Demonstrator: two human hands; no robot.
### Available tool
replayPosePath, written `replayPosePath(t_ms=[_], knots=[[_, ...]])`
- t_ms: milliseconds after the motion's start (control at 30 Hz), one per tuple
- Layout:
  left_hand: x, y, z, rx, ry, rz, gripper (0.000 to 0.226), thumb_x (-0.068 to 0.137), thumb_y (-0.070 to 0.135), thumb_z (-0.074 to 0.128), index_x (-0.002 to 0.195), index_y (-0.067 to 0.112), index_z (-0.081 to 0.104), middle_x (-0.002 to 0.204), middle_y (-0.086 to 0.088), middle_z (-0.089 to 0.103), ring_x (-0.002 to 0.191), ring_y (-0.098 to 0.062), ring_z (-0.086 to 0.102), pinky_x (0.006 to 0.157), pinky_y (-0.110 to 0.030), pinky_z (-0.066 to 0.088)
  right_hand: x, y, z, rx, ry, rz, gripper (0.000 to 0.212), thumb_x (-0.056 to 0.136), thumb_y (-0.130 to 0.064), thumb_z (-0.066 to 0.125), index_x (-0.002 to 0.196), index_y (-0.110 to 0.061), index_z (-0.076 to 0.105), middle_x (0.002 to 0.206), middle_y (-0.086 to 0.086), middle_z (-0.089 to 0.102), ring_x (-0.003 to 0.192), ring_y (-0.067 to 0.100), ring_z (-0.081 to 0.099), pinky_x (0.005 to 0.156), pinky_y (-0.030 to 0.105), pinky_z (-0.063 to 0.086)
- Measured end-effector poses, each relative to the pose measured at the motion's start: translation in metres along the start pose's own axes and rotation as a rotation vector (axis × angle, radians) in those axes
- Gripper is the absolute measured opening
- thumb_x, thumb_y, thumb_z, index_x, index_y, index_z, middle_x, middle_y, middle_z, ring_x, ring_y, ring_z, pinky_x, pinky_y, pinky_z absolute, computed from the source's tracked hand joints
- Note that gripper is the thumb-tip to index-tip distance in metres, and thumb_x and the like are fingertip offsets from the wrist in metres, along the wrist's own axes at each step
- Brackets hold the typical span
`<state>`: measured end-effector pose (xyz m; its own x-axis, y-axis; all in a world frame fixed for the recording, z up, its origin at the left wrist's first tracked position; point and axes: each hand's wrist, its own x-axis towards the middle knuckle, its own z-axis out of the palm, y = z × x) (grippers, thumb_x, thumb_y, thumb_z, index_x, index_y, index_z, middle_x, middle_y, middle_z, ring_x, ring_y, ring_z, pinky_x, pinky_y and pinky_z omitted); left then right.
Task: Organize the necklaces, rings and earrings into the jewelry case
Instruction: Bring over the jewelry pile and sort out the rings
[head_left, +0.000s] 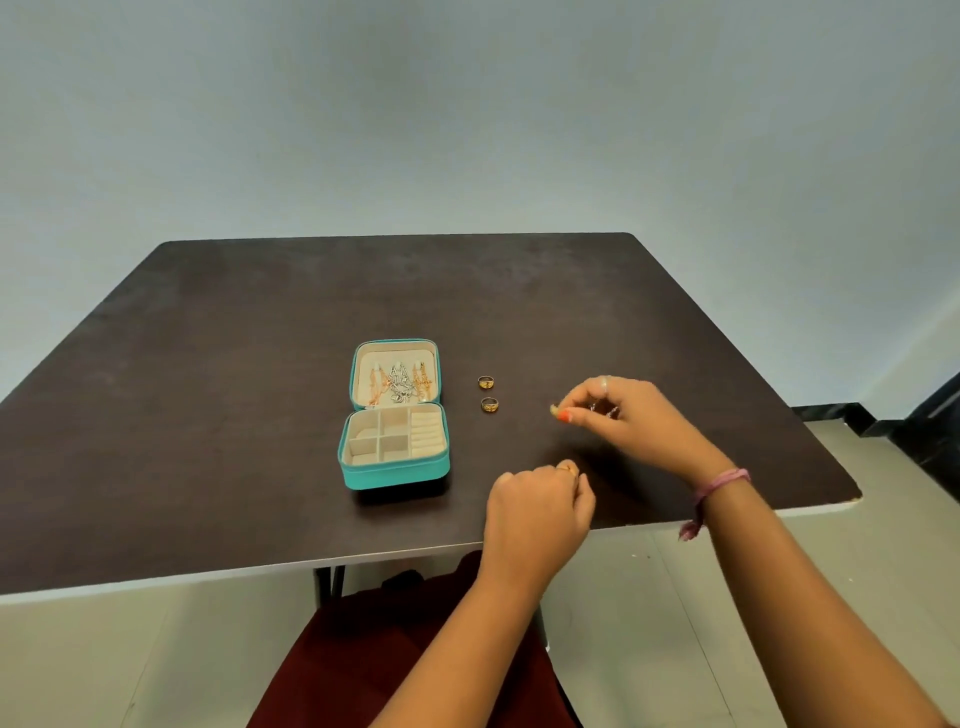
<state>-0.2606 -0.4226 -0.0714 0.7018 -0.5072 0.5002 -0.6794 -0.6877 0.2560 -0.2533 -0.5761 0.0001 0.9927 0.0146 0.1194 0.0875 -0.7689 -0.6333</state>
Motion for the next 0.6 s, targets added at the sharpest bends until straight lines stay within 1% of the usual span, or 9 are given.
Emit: replayPosePath(t_ms=[67, 167, 233, 367, 433, 500, 600], knots=[[-0.004, -0.002, -0.002, 0.004, 0.002, 0.020, 0.030, 0.085, 0.031, 0.056, 0.058, 0.024, 0.045, 0.046, 0.008, 0.046, 0.037, -0.008, 0.040, 0.043, -0.024, 0.031, 0.009, -0.008, 0.015, -0.040, -0.070, -0.037, 0.007, 0.090, -0.029, 0.063, 0.095, -0.030, 0.068, 0.095, -0.015, 0.065, 0.087, 0.000, 0.059, 0.075, 0.012, 0.044], [-0.005, -0.002, -0.002, 0.003, -0.038, 0.005, 0.027, 0.085, 0.032, 0.052, 0.059, 0.023, 0.050, 0.048, 0.006, 0.052, 0.040, -0.012, 0.047, 0.044, -0.026, 0.035, 0.023, -0.017, 0.035, -0.093, -0.132, -0.053, 0.012, 0.090, -0.028, 0.062, 0.099, -0.024, 0.069, 0.096, -0.009, 0.065, 0.087, 0.004, 0.059, 0.077, 0.018, 0.046], [-0.004, -0.002, -0.002, -0.013, -0.060, -0.012, 0.027, 0.084, 0.032, 0.050, 0.059, 0.023, 0.050, 0.048, 0.006, 0.052, 0.040, -0.013, 0.048, 0.043, -0.027, 0.037, 0.030, -0.021, 0.042, -0.152, -0.163, -0.074, 0.014, 0.091, -0.029, 0.060, 0.101, -0.023, 0.069, 0.093, -0.011, 0.061, 0.085, 0.004, 0.057, 0.074, 0.017, 0.043], [-0.004, -0.004, -0.004, -0.057, -0.079, -0.008, 0.026, 0.084, 0.032, 0.051, 0.059, 0.023, 0.050, 0.049, 0.006, 0.051, 0.041, -0.012, 0.046, 0.044, -0.028, 0.038, 0.038, -0.026, 0.045, -0.218, -0.196, -0.080, 0.018, 0.092, -0.031, 0.059, 0.103, -0.021, 0.069, 0.081, -0.018, 0.049, 0.075, 0.001, 0.050, 0.070, 0.016, 0.038], [-0.004, -0.004, -0.005, -0.064, -0.073, -0.015, 0.027, 0.085, 0.031, 0.052, 0.060, 0.023, 0.048, 0.048, 0.007, 0.050, 0.040, -0.011, 0.045, 0.044, -0.027, 0.038, 0.037, -0.026, 0.041, -0.214, -0.208, -0.080, 0.018, 0.092, -0.032, 0.059, 0.105, -0.023, 0.068, 0.087, -0.014, 0.054, 0.078, 0.001, 0.052, 0.071, 0.016, 0.040], [-0.004, -0.004, -0.007, -0.080, -0.067, -0.023, 0.028, 0.085, 0.031, 0.052, 0.060, 0.024, 0.044, 0.047, 0.006, 0.049, 0.040, -0.011, 0.045, 0.043, -0.026, 0.039, 0.033, -0.021, 0.033, -0.180, -0.144, -0.072, 0.018, 0.093, -0.030, 0.058, 0.105, -0.022, 0.068, 0.096, -0.008, 0.063, 0.087, 0.005, 0.057, 0.078, 0.020, 0.044], [-0.004, -0.004, -0.011, -0.089, -0.079, -0.001, 0.031, 0.087, 0.032, 0.049, 0.060, 0.026, 0.035, 0.045, 0.007, 0.044, 0.038, -0.009, 0.041, 0.043, -0.025, 0.042, 0.019, -0.002, 0.010, -0.075, 0.102, -0.050, 0.015, 0.094, -0.023, 0.058, 0.102, -0.021, 0.069, 0.098, -0.007, 0.066, 0.090, 0.007, 0.061, 0.082, 0.022, 0.046]])
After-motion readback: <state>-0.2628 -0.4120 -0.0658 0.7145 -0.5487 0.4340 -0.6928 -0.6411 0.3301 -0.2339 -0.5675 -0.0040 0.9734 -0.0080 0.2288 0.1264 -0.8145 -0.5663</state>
